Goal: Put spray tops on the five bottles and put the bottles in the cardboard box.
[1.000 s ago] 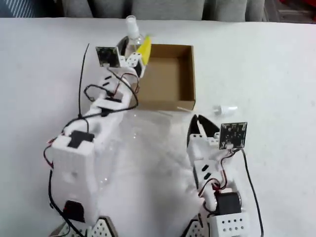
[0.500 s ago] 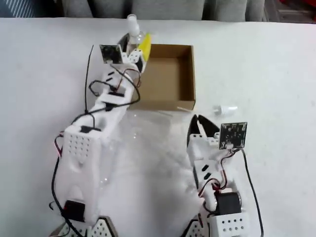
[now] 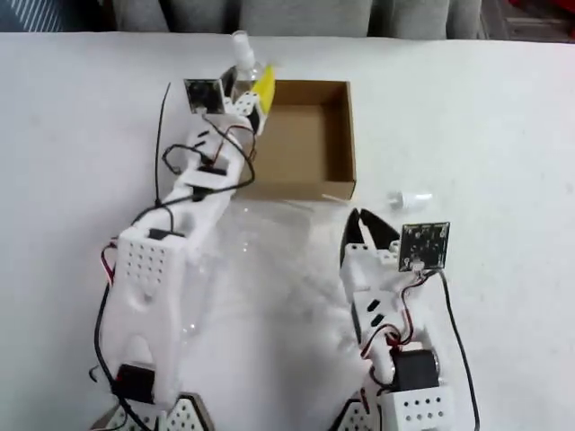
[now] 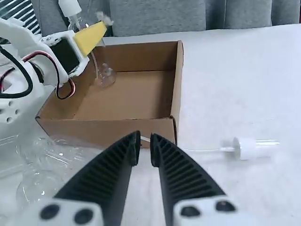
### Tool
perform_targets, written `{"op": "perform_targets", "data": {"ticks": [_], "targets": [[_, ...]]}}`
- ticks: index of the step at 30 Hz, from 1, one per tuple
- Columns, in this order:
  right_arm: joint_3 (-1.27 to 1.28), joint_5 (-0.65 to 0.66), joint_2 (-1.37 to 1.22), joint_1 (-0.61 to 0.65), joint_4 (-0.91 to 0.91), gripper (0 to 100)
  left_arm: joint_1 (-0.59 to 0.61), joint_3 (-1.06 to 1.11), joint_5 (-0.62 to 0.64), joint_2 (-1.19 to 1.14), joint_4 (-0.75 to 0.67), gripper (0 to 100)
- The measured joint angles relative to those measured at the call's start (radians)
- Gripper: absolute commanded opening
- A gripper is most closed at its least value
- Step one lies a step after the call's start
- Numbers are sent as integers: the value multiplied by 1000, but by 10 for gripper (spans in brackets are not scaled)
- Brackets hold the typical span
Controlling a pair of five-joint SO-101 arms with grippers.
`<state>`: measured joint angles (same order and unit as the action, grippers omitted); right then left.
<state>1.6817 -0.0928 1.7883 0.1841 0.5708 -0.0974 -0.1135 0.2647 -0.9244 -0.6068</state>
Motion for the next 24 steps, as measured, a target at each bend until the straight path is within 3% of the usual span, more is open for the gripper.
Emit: {"op": "perform_targets", "data": {"ticks": [12, 19, 24], "targets": [[0, 0, 0, 0, 11, 15, 0, -2, 0, 2, 25, 24], [0, 0, 0, 0, 11, 15, 0, -2, -80, 2, 29, 28], [0, 0, 0, 0, 11, 15, 0, -2, -83, 2, 29, 151]]}}
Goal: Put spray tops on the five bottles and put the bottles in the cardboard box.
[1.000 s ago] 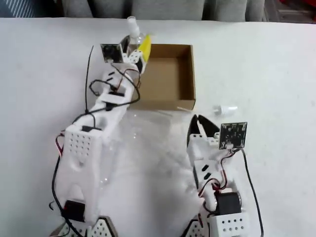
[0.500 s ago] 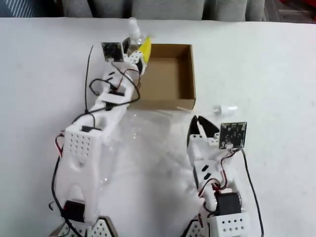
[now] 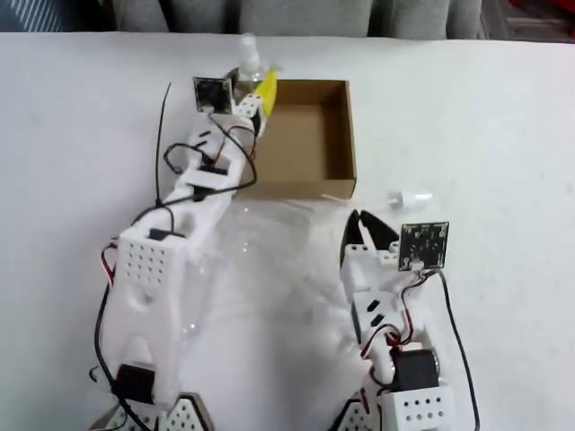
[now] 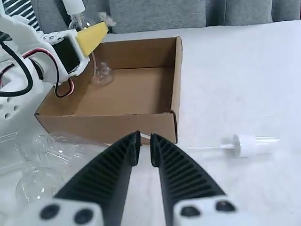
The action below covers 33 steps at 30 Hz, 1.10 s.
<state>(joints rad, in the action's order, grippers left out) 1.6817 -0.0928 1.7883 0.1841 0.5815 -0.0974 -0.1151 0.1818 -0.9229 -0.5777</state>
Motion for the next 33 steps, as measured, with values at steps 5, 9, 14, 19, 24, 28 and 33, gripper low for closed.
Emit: {"op": "perform_targets", "data": {"ticks": [5, 9, 14, 19, 24, 28, 33], "targets": [[0, 0, 0, 0, 0, 15, 0, -2, 0, 0, 21, 177], [0, 0, 0, 0, 0, 15, 0, -3, 0, 3, 46, 182], [0, 0, 0, 0, 0, 15, 0, -11, 0, 3, 48, 278], [0, 0, 0, 0, 0, 15, 9, -11, -5, 2, 112, 309], [0, 0, 0, 0, 0, 15, 20, -9, 5, 29, 183, 311], [0, 0, 0, 0, 0, 15, 21, -9, 26, 41, 184, 310], [0, 0, 0, 0, 0, 15, 26, -9, 31, 44, 184, 309]]}}
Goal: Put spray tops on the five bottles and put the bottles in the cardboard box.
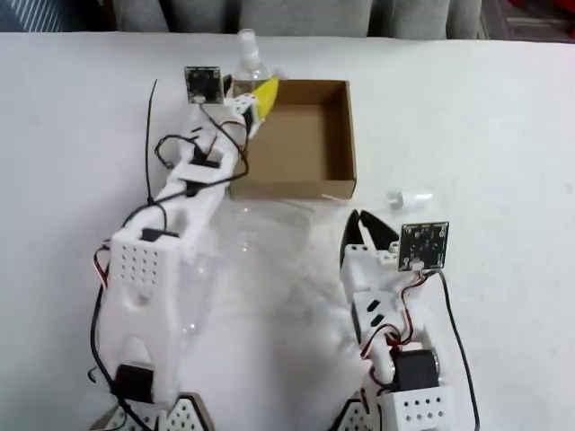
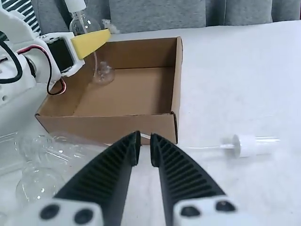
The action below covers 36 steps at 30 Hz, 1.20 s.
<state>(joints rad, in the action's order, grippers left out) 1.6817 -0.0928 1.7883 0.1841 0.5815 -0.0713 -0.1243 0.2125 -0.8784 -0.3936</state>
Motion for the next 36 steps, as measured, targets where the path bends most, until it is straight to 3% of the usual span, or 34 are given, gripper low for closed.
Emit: {"op": "perform_targets", "data": {"ticks": [6, 15, 31, 36], "targets": [[0, 0, 0, 0, 0, 15, 0, 86, 2, 94, 11, 309], [0, 0, 0, 0, 0, 15, -9, 419, -3, 399, 15, 309], [0, 0, 0, 0, 0, 15, -17, 1010, -133, 887, 15, 308], [0, 0, 0, 0, 0, 15, 11, 1154, -137, 1083, 83, 183]]}}
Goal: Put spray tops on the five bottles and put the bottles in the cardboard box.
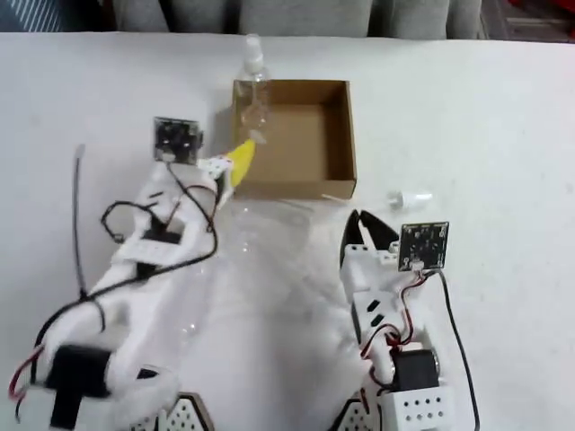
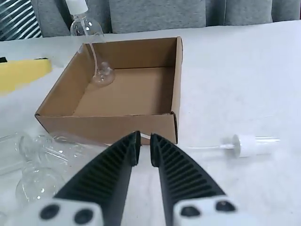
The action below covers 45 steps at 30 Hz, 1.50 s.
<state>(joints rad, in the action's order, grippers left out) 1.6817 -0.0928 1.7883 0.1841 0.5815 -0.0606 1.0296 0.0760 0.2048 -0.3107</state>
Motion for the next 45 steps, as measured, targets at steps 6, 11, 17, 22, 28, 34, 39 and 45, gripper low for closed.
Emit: {"op": "perform_targets", "data": {"ticks": [6, 11, 17, 22, 28, 34, 39, 45], "targets": [[0, 0, 0, 0, 0, 15, 92, 12, 0, 261, 341, 46], [0, 0, 0, 0, 0, 15, 183, 11, 100, 462, 658, 25], [0, 0, 0, 2, 17, 15, 255, -74, 252, 583, 1086, 24], [0, 3, 0, 3, 28, 15, 255, -124, 371, 554, 1281, 24], [0, 9, 0, 3, 28, 15, 255, -140, 502, 390, 1286, 24], [0, 9, 0, 3, 28, 15, 249, -153, 629, 359, 1327, 24], [0, 9, 0, 5, 41, 16, 242, -147, 638, 353, 1333, 24], [0, 9, 0, 5, 43, 16, 242, -143, 638, 187, 1333, 24]]}}
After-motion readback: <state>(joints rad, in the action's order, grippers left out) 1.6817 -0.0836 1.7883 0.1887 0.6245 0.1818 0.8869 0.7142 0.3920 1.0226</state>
